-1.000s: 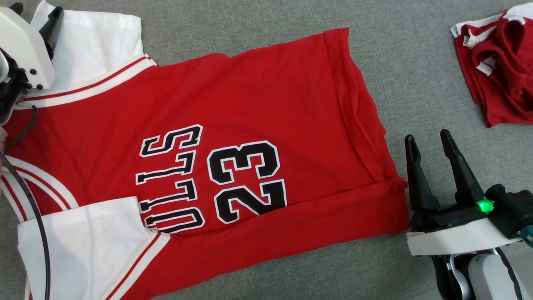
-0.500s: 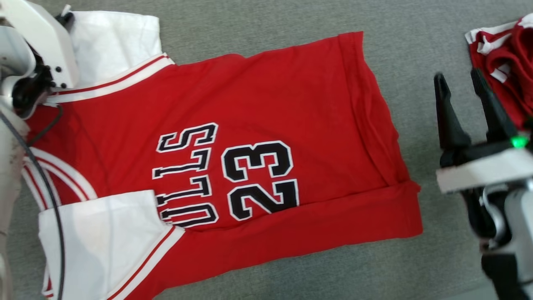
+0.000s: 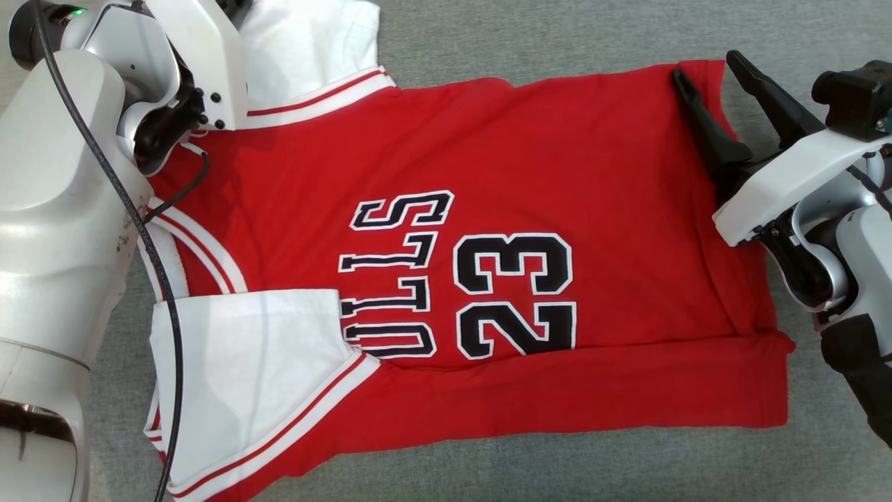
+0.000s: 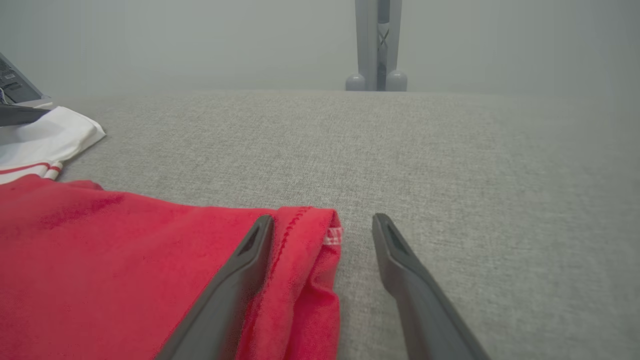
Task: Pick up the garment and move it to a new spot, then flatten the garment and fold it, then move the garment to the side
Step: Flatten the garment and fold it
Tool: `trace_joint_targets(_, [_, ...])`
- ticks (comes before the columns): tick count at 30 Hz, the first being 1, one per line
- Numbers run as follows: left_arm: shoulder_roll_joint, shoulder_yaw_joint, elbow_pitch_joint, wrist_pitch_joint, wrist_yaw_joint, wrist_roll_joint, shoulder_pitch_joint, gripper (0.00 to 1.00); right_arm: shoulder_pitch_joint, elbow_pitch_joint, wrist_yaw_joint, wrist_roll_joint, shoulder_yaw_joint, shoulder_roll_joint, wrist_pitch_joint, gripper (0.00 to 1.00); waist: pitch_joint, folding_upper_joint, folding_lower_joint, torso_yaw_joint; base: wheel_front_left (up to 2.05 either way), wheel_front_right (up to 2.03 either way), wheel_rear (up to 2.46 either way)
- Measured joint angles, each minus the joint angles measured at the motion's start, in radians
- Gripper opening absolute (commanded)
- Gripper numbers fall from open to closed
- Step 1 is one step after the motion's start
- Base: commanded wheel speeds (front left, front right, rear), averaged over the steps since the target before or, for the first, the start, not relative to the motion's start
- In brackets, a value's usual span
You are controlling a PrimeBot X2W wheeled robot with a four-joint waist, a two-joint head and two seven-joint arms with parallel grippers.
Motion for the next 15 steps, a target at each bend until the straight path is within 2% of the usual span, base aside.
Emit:
trace_joint_targets(2, [0.000, -0.017, 0.005, -0.010, 0.000, -0.011, -0.009, 0.00, -0.013, 0.016, 0.000, 0.035, 0.031, -0.019, 0.010, 1.00, 0.003, 0.0000, 0.0000, 0.012, 0.00, 0.00, 0.00])
trace_joint_targets(3, [0.000, -0.023, 0.006, -0.016, 0.000, -0.018, -0.012, 0.00, -0.019, 0.021, 0.000, 0.053, 0.051, -0.028, 0.020, 0.47, 0.004, 0.0000, 0.0000, 0.015, 0.00, 0.00, 0.00])
trace_joint_targets(4, [0.000, -0.031, 0.006, -0.020, 0.000, -0.023, -0.013, 0.00, -0.024, 0.023, 0.000, 0.072, 0.066, -0.035, 0.027, 0.08, 0.003, 0.0000, 0.0000, 0.018, 0.00, 0.00, 0.00])
trace_joint_targets(5, [0.000, -0.038, 0.008, -0.021, 0.000, -0.030, -0.013, 0.00, -0.027, 0.023, 0.000, 0.091, 0.076, -0.040, 0.027, 0.00, 0.001, 0.0000, 0.0000, 0.019, 0.00, 0.00, 0.00])
trace_joint_targets(15, [0.056, -0.085, -0.084, -0.103, 0.000, -0.106, -0.004, 0.00, -0.048, -0.049, 0.000, 0.169, 0.169, -0.175, 0.022, 0.00, -0.032, 0.0000, 0.0000, 0.033, 0.00, 0.00, 0.00])
